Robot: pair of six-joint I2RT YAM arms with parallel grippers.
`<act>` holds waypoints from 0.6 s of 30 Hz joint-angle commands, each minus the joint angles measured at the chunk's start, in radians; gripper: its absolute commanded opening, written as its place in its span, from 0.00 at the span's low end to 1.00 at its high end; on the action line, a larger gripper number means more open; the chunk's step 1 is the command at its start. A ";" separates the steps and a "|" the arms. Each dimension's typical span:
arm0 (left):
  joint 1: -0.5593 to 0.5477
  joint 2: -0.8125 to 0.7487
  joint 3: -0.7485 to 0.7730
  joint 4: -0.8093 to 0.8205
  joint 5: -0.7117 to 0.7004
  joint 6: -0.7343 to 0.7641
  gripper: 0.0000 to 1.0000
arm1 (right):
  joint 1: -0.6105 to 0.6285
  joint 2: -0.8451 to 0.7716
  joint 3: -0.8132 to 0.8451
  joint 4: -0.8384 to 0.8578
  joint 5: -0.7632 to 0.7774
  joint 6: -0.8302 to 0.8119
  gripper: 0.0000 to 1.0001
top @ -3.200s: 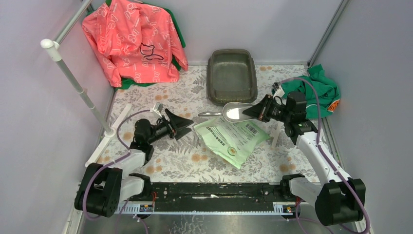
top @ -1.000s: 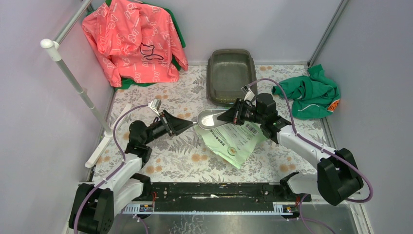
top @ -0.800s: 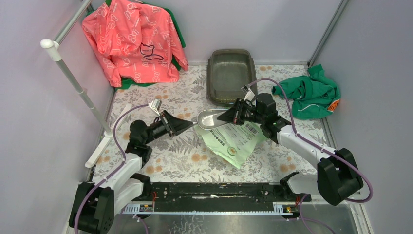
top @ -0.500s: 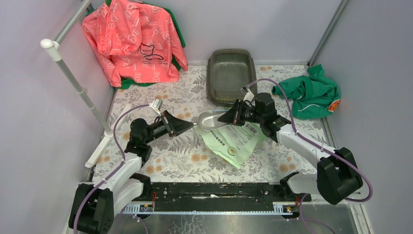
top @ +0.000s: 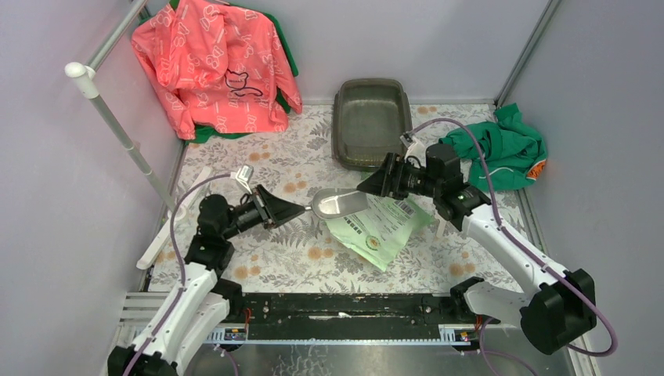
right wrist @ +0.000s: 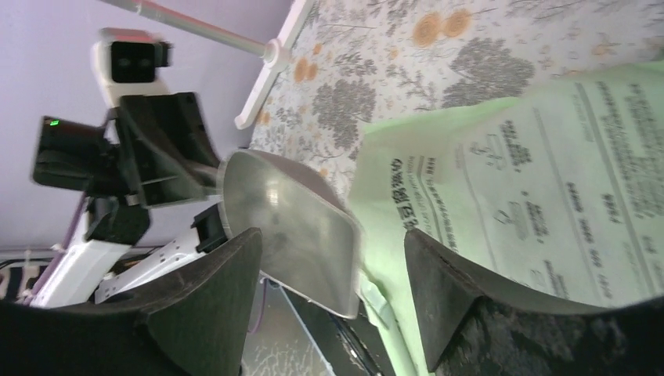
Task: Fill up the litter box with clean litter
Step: 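Pick up the spatula from the center of the board, then scoop the cat litter from the cat litter bag.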
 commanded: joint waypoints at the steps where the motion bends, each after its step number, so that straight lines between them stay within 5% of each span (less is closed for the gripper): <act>1: 0.006 -0.125 0.132 -0.303 -0.032 0.091 0.00 | -0.058 -0.078 0.027 -0.149 0.049 -0.100 0.74; 9: 0.012 -0.289 0.277 -0.758 -0.145 0.187 0.00 | -0.094 -0.142 0.003 -0.249 0.113 -0.169 0.75; 18: 0.012 -0.427 0.326 -1.070 -0.255 0.189 0.00 | -0.101 -0.151 -0.012 -0.243 0.088 -0.170 0.75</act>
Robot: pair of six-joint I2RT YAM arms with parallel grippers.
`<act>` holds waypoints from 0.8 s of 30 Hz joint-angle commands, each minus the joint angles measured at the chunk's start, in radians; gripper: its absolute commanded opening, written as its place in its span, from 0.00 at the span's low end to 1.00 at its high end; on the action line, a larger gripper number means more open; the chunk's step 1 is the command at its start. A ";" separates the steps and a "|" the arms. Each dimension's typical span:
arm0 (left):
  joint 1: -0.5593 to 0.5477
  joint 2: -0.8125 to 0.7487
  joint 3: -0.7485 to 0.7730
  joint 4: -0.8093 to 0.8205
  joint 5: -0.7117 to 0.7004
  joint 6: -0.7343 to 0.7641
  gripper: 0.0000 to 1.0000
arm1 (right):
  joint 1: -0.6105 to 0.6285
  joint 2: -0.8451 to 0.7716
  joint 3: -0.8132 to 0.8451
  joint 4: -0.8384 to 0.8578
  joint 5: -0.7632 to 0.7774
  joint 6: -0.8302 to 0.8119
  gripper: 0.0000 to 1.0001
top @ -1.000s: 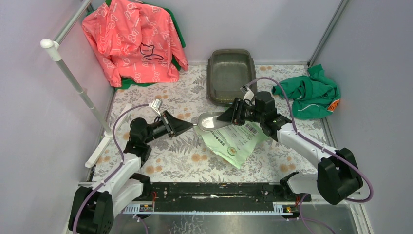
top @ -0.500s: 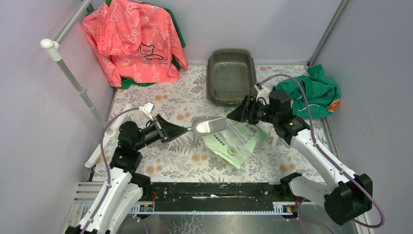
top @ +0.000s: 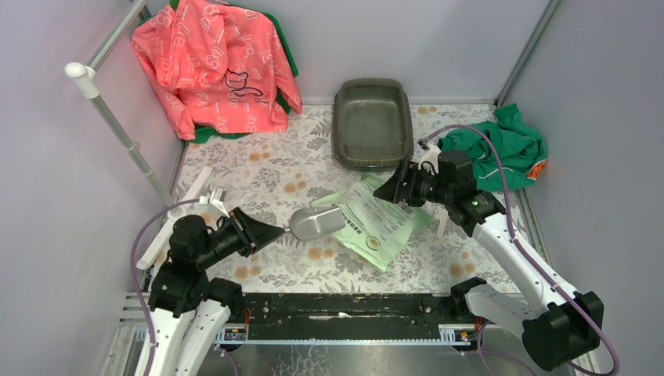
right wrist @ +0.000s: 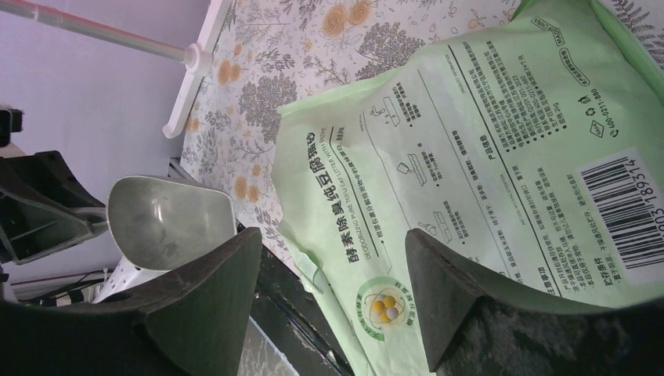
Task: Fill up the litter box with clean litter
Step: 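Scoop the cat litter from the cat litter bag.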
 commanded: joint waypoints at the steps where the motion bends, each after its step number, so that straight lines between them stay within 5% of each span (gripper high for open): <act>1: 0.006 -0.064 0.042 -0.190 -0.069 0.008 0.00 | -0.008 -0.026 -0.004 0.015 -0.012 -0.020 0.75; 12: -0.016 -0.083 0.096 -0.331 -0.172 0.033 0.00 | -0.012 -0.028 -0.031 0.039 -0.034 -0.013 0.75; 24: -0.025 -0.029 0.057 -0.278 -0.231 0.058 0.00 | -0.014 -0.022 -0.040 0.047 -0.046 -0.021 0.75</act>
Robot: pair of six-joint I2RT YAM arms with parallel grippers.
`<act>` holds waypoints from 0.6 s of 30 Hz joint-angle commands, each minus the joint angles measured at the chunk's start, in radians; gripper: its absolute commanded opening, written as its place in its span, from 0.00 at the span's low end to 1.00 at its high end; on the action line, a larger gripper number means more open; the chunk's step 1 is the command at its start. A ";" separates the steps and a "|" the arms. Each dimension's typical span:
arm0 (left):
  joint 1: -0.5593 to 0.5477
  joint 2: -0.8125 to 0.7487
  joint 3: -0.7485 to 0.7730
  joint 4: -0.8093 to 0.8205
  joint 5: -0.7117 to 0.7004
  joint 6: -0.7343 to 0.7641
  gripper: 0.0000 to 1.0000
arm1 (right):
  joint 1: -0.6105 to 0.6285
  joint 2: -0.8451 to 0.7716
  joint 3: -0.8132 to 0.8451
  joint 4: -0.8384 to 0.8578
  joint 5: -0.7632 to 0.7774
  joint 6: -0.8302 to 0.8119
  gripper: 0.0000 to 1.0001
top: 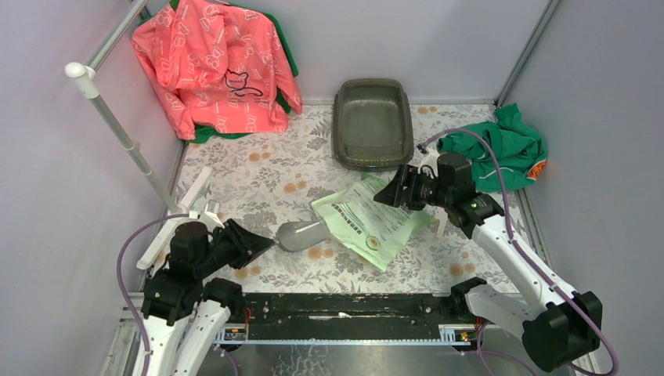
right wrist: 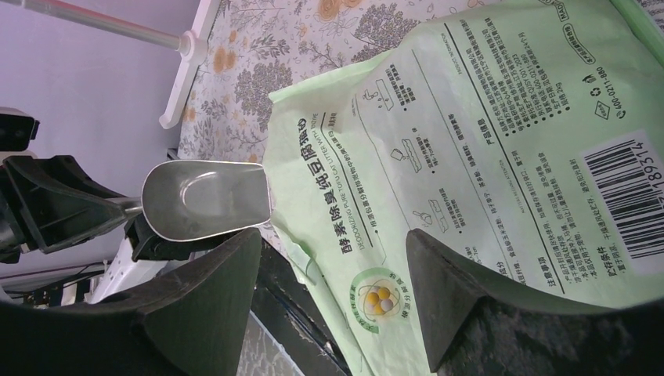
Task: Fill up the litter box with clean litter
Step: 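Scoop the cat litter from the cat litter bag.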
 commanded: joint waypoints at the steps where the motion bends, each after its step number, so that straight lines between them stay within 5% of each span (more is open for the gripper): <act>1: -0.006 0.036 0.005 0.076 -0.020 0.031 0.00 | -0.008 -0.016 -0.004 0.046 -0.028 -0.018 0.76; 18: -0.005 0.120 -0.058 0.259 0.007 0.005 0.00 | -0.017 -0.018 -0.045 0.075 -0.050 -0.020 0.76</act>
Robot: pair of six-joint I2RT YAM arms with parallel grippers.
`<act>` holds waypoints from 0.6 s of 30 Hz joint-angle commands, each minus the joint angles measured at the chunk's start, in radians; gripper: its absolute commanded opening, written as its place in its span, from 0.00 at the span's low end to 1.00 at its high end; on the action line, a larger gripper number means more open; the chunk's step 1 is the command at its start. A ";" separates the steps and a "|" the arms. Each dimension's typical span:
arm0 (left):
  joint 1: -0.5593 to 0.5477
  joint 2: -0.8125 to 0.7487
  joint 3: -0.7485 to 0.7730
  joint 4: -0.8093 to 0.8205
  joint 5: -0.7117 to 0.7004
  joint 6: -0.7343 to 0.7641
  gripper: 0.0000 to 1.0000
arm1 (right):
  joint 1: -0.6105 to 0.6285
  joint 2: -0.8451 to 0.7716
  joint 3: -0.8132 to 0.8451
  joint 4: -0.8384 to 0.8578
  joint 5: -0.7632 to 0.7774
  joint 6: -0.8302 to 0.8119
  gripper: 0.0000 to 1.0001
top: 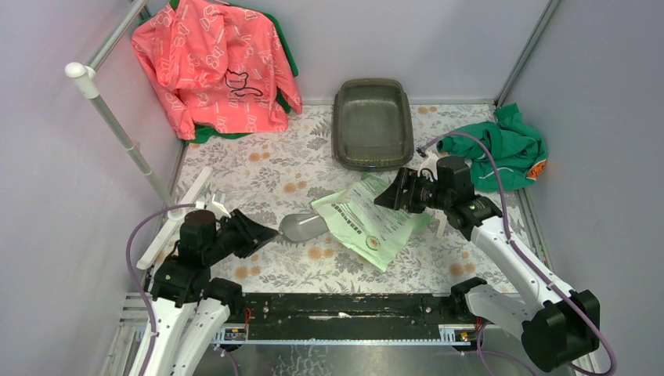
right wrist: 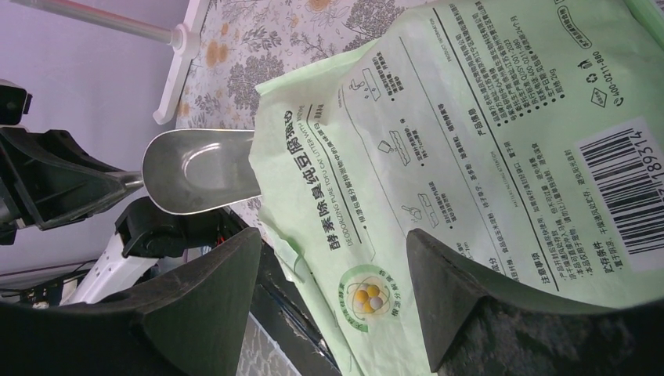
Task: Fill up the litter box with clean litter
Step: 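Scoop the cat litter from the cat litter bag.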
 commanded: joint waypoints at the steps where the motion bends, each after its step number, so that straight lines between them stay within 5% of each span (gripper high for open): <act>1: -0.005 0.013 -0.029 0.149 0.022 -0.017 0.00 | -0.008 -0.019 -0.005 0.053 -0.035 -0.016 0.76; 12: -0.005 0.062 -0.100 0.294 0.048 -0.056 0.00 | -0.034 -0.016 0.016 0.024 0.006 -0.040 0.76; 18: -0.005 0.092 -0.124 0.336 0.040 -0.056 0.00 | -0.047 0.051 0.100 -0.094 0.236 -0.124 0.76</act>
